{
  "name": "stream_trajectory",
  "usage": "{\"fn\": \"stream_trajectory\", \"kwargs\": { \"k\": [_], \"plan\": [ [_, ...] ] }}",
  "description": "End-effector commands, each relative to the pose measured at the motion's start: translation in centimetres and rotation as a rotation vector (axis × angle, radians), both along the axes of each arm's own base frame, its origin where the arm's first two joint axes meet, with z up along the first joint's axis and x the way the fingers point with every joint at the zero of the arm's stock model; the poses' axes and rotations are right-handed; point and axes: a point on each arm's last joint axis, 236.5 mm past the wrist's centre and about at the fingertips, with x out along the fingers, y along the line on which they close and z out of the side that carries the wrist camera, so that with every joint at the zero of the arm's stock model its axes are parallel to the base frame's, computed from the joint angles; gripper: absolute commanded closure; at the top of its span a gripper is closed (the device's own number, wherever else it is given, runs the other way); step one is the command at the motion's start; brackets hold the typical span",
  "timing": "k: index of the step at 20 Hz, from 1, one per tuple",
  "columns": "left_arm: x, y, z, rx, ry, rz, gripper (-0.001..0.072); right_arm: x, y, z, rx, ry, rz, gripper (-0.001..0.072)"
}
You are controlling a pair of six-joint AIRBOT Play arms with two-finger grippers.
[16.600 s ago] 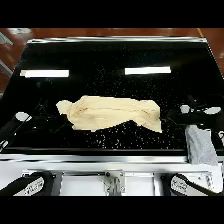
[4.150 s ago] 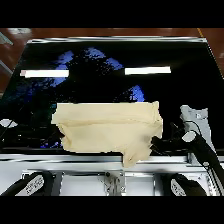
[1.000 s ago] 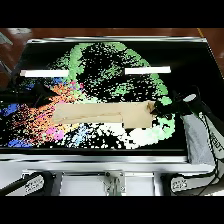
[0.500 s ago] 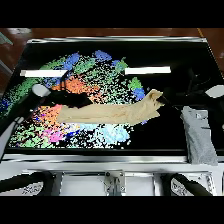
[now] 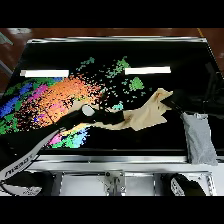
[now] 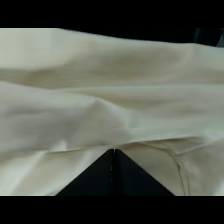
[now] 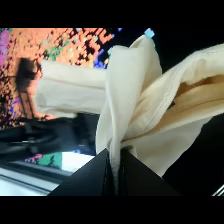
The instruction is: Fold the shirts.
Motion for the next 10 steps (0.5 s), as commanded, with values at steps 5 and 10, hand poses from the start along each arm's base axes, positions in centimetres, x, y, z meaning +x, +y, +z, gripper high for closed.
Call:
{"fn": "stream_trajectory", "kwargs": {
  "k": [5, 10],
  "plan": [
    [-0.4, -3.3, -1.3, -0.050, 0.039, 0.142, 0.0671, -5.1, 1.4, 2.3, 0.014, 0.032, 0.035, 0.0651],
    [6.4, 3.2, 8.8, -0.089, -0.258, 0.149, 0.0672, -3.8, 3.1, 3.4, 0.046, -0.031, 0.031, 0.0652]
  ]
}}
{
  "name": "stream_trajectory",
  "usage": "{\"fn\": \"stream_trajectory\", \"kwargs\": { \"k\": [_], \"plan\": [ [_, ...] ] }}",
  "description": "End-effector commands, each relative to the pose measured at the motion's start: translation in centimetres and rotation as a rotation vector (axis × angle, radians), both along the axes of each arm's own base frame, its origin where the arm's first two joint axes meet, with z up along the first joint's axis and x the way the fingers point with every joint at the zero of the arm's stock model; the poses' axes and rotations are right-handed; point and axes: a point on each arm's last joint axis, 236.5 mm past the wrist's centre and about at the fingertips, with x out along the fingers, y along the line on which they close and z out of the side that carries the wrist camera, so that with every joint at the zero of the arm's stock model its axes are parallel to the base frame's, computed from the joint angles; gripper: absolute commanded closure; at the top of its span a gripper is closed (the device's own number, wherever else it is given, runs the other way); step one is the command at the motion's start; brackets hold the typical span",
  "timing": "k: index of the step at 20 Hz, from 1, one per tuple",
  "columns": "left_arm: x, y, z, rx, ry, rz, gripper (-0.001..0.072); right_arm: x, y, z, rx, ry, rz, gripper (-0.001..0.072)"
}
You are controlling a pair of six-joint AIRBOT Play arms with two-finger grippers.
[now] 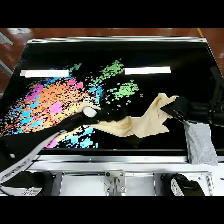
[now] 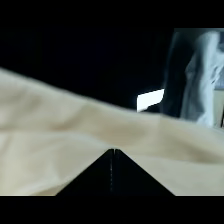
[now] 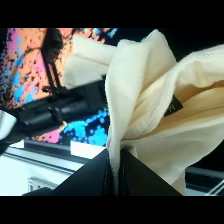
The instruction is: Fold the shirts.
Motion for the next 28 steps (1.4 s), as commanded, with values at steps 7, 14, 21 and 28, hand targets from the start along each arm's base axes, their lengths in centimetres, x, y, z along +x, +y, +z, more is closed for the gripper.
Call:
{"fn": "stream_trajectory", "kwargs": {
  "k": [7, 14, 21, 28],
  "plan": [
    [9.1, 25.6, 26.6, -0.044, -0.595, 0.426, 0.0672, 5.4, 12.8, -1.6, 0.094, -0.126, 0.132, 0.0652],
    [-1.5, 30.1, 34.4, 0.009, -0.759, 0.331, 0.0671, 6.9, 31.3, -15.7, 0.215, 0.103, 0.141, 0.0651],
    [-5.0, 28.4, 31.5, 0.114, -0.695, 0.175, 0.0671, 14.2, 34.5, -11.5, 0.369, -0.013, 0.075, 0.0119],
    [-4.3, 30.2, 29.4, 0.255, -0.685, 0.183, 0.0671, 10.8, 13.6, -13.8, -0.240, 0.185, 0.333, 0.0120]
  ]
}}
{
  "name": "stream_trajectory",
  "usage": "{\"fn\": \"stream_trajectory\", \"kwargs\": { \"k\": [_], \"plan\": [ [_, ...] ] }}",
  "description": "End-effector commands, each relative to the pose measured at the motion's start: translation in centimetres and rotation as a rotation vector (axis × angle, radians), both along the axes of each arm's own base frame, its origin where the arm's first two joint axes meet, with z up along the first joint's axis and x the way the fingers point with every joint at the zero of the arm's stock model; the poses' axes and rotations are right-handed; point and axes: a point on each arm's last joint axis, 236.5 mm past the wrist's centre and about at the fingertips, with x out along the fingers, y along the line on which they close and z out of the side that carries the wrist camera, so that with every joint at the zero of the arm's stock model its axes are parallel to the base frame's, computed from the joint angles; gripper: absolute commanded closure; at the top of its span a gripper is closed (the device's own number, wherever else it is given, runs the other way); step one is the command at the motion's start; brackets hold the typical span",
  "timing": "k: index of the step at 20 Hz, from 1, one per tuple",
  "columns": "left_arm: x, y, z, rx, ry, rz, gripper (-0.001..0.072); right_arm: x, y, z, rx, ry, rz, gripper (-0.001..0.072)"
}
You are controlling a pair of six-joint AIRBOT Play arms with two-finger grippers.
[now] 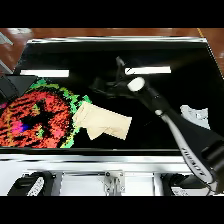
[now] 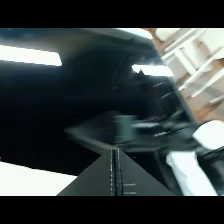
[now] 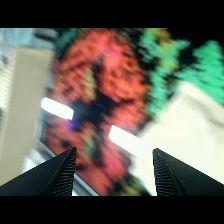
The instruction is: Fold the shirts.
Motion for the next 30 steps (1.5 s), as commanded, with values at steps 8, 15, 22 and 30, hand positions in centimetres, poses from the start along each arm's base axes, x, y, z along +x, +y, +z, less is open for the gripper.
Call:
{"fn": "stream_trajectory", "kwargs": {
  "k": [8, 15, 22, 30],
  "plan": [
    [-3.3, 1.6, -8.0, 0.259, 0.253, -0.057, 0.0671, -13.3, -16.2, -15.2, -0.492, 0.508, 0.211, 0.0027],
    [-5.3, 3.0, -7.5, 0.279, 0.272, 0.032, 0.0671, -13.5, -15.1, -19.4, -0.382, 0.527, 0.042, 0.0027],
    [-5.3, 3.1, -7.5, 0.243, 0.299, 0.056, 0.0671, -10.5, -9.9, -18.9, -0.070, 0.540, -0.067, 0.0032],
    [-5.3, 3.1, -7.6, 0.244, 0.300, 0.057, 0.0671, -2.5, -16.1, -8.4, 0.052, 0.145, -0.145, 0.0651]
  ]
}}
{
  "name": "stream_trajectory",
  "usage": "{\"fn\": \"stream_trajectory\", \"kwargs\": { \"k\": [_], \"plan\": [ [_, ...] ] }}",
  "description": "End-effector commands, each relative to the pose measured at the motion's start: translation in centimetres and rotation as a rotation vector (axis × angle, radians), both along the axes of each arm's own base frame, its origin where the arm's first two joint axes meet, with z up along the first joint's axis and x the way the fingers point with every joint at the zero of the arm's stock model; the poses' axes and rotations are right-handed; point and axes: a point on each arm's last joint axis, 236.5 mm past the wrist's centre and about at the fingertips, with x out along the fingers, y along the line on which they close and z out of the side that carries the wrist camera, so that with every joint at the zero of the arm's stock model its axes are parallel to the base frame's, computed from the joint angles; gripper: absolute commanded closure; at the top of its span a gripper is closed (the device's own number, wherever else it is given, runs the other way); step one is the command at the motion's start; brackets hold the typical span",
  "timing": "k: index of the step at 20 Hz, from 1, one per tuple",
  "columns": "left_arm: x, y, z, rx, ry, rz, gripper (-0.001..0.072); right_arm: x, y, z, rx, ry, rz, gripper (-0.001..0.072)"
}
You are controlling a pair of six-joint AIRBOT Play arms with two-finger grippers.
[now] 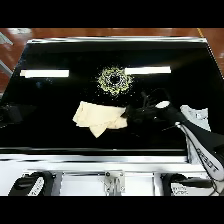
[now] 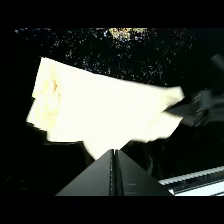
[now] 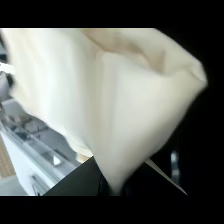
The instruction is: Fold the shirts.
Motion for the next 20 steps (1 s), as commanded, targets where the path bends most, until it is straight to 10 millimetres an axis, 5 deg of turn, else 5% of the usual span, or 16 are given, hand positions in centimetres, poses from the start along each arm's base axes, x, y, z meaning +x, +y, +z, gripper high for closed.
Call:
{"fn": "stream_trajectory", "kwargs": {
  "k": [1, 5, 9, 12, 16, 20],
  "plan": [
    [0.0, 0.0, 0.0, -0.002, 0.002, 0.002, 0.0671, 4.2, -6.0, 7.5, 0.025, -0.236, -0.124, 0.0651],
    [0.2, 0.1, 0.2, -0.004, -0.012, 0.009, 0.0671, 4.1, -20.0, 13.2, -0.089, -0.324, -0.383, 0.0651],
    [0.2, 0.1, 0.3, -0.004, -0.014, 0.010, 0.0671, -0.9, -33.7, 15.3, -0.248, -0.306, -0.690, 0.0651],
    [0.2, 0.1, 0.3, -0.004, -0.013, 0.010, 0.0671, -5.3, -41.8, 17.5, -0.322, -0.325, -0.953, 0.0651],
    [0.2, 0.1, 0.3, -0.003, -0.013, 0.010, 0.0671, -10.1, -47.8, 18.3, -0.334, -0.288, -1.214, 0.0651],
    [0.3, 0.4, 0.1, 0.009, -0.010, 0.017, 0.0671, -10.9, -48.1, 17.8, -0.302, -0.235, -1.267, 0.0651]
  ]
}}
